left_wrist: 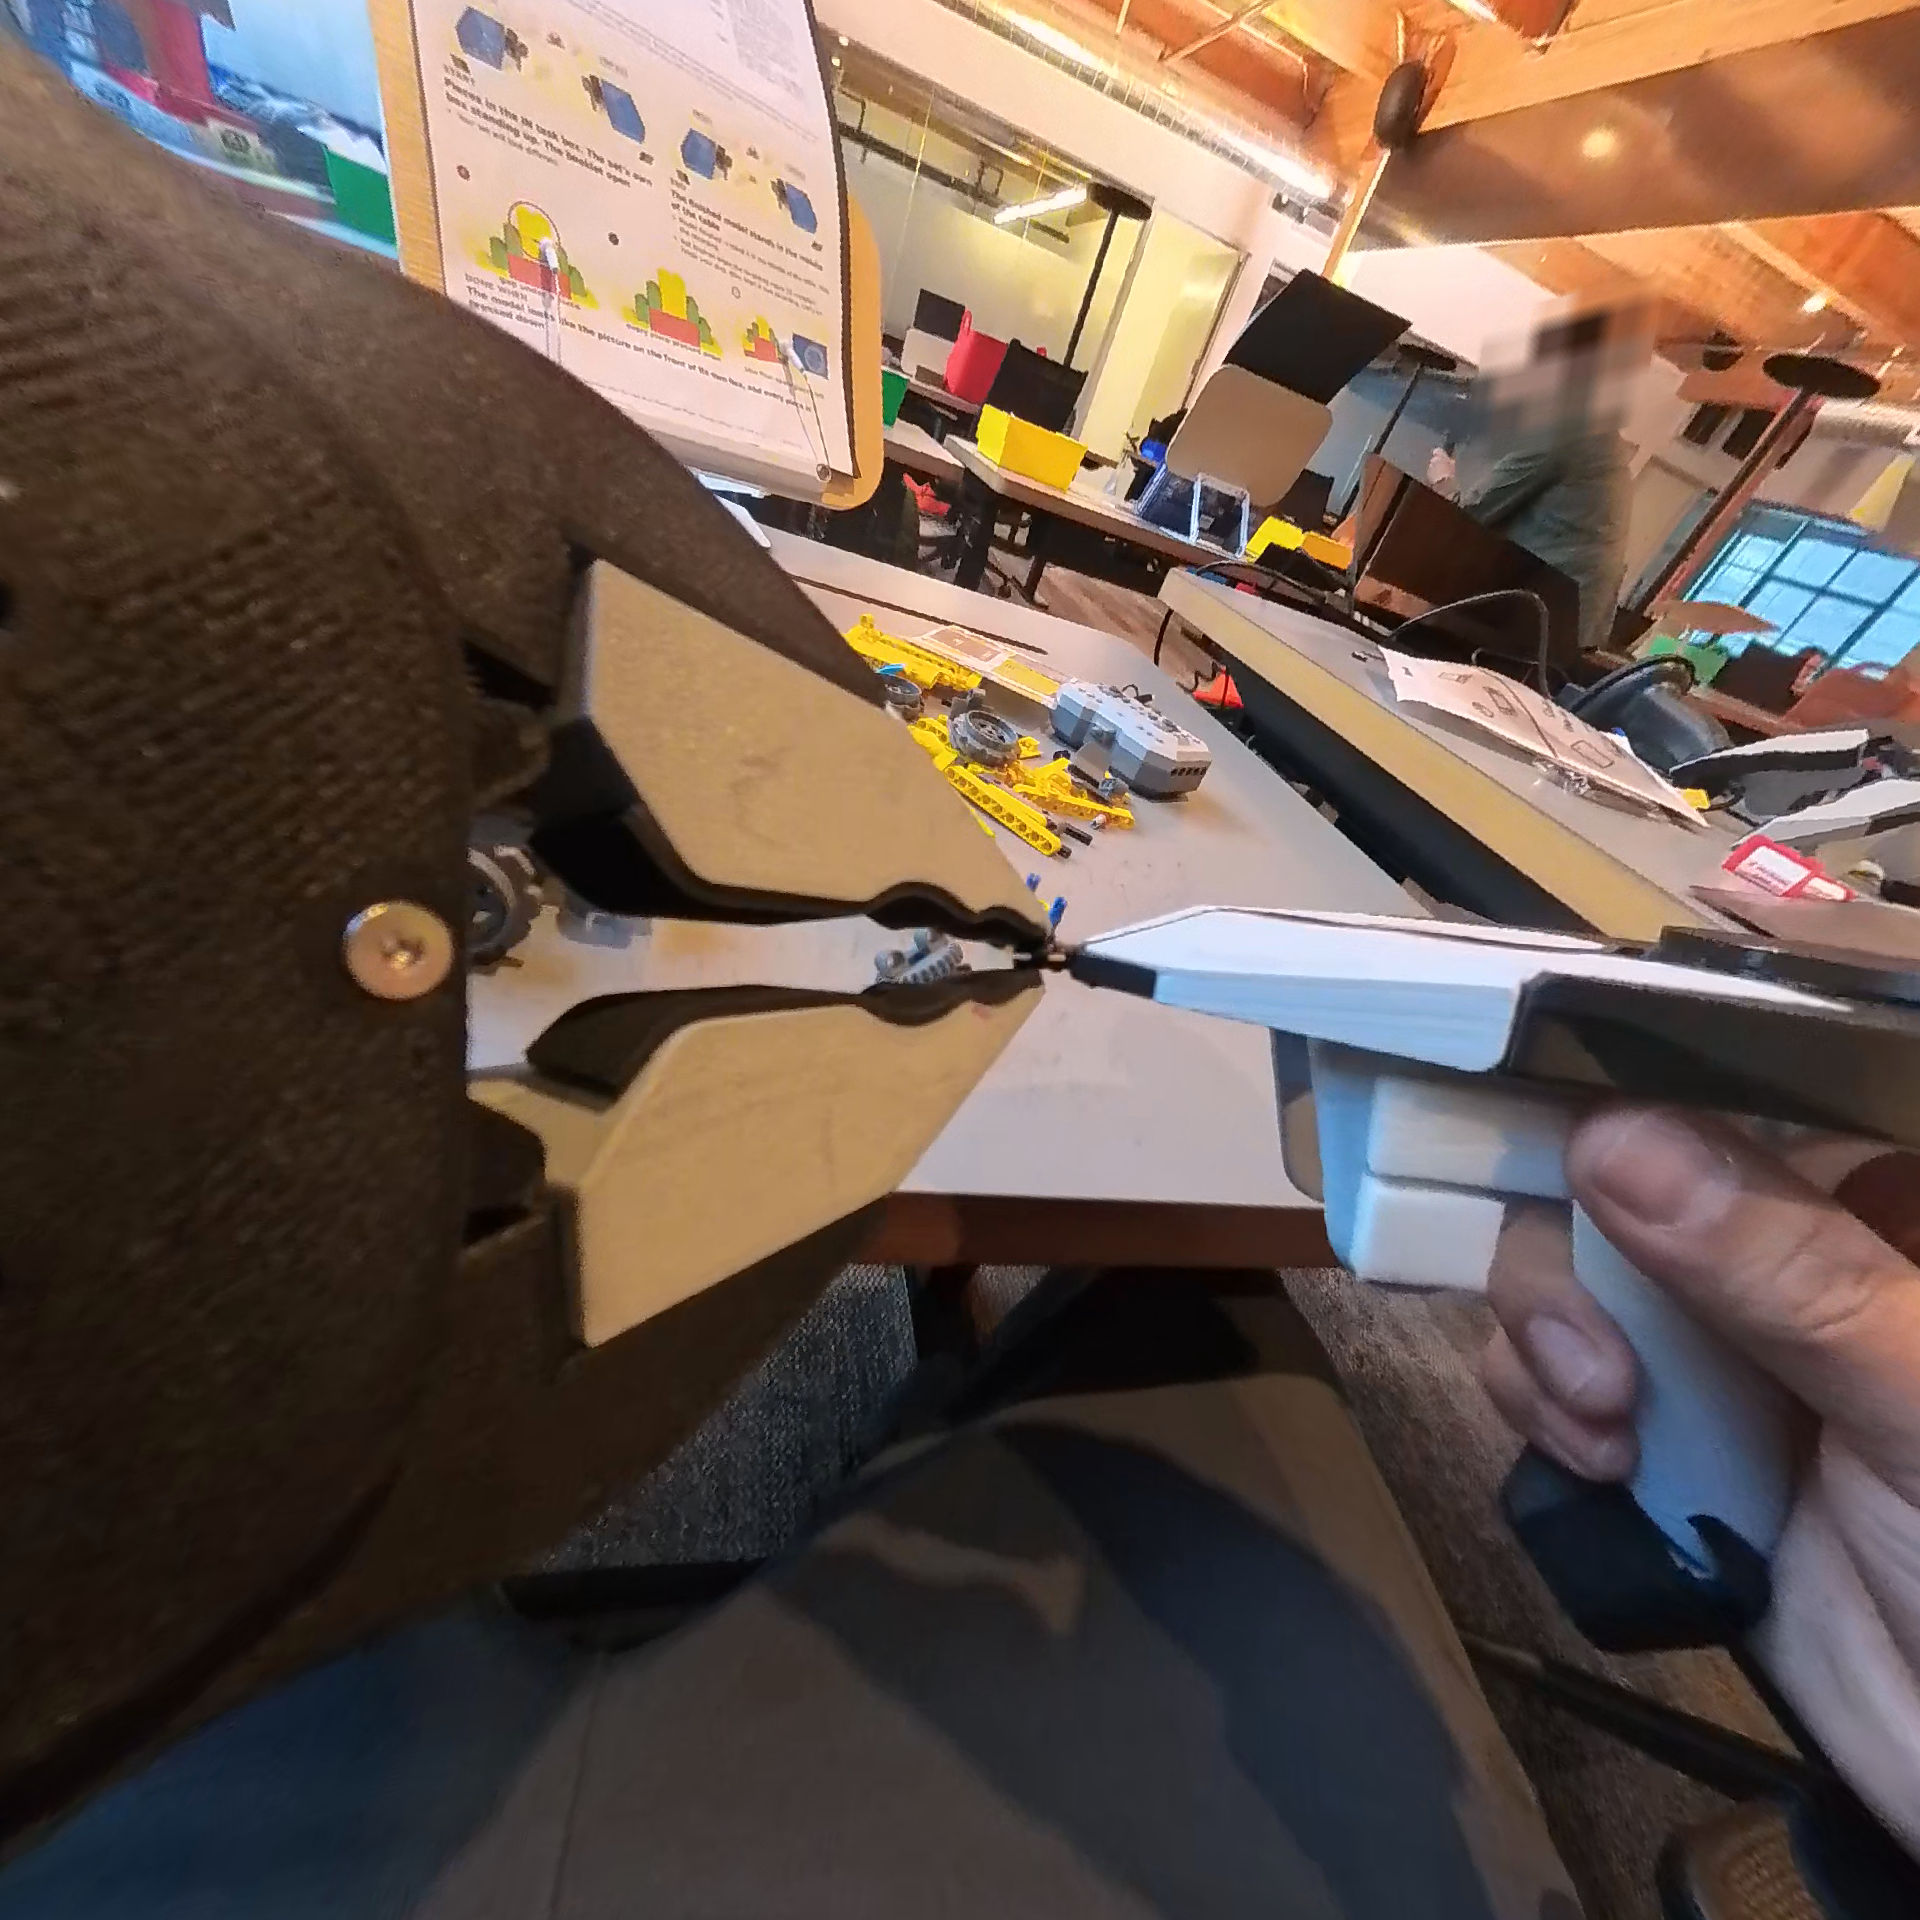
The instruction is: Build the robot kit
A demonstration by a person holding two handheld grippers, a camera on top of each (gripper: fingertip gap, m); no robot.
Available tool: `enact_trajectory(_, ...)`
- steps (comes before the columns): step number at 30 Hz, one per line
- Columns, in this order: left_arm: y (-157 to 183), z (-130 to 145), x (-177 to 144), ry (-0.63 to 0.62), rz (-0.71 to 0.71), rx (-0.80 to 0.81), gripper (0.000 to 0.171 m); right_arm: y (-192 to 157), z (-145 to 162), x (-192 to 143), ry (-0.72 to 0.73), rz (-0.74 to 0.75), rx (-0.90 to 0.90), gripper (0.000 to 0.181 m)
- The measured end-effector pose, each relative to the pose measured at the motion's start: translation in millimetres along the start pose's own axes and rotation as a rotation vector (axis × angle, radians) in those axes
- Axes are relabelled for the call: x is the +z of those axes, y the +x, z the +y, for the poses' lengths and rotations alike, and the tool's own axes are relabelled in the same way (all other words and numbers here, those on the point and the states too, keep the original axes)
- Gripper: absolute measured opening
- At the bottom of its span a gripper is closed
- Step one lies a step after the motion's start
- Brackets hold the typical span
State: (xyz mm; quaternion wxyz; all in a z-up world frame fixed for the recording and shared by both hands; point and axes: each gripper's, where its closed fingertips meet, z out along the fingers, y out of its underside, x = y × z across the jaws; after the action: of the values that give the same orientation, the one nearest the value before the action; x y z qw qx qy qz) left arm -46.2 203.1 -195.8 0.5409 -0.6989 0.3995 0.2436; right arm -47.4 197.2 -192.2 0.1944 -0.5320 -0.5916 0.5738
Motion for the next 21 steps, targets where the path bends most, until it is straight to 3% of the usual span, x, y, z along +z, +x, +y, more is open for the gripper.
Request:
enact_trajectory(10, 9, 4, 5, -0.021, 0.03, -0.008, 0.003, 2, 8, 2, -0.044, 0.042, -0.069, 0.004)
enact_trajectory(14, 16, 12, 11, -0.051, 0.116, -0.148, 0.005, 10, 16, 1, -0.081, 0.093, -0.107, 0.004)
enact_trajectory(21, 11, 45, 24, -0.198, 0.285, -0.539, 0.035, 38, 29, -19, -0.123, 0.176, -0.119, 0.004)
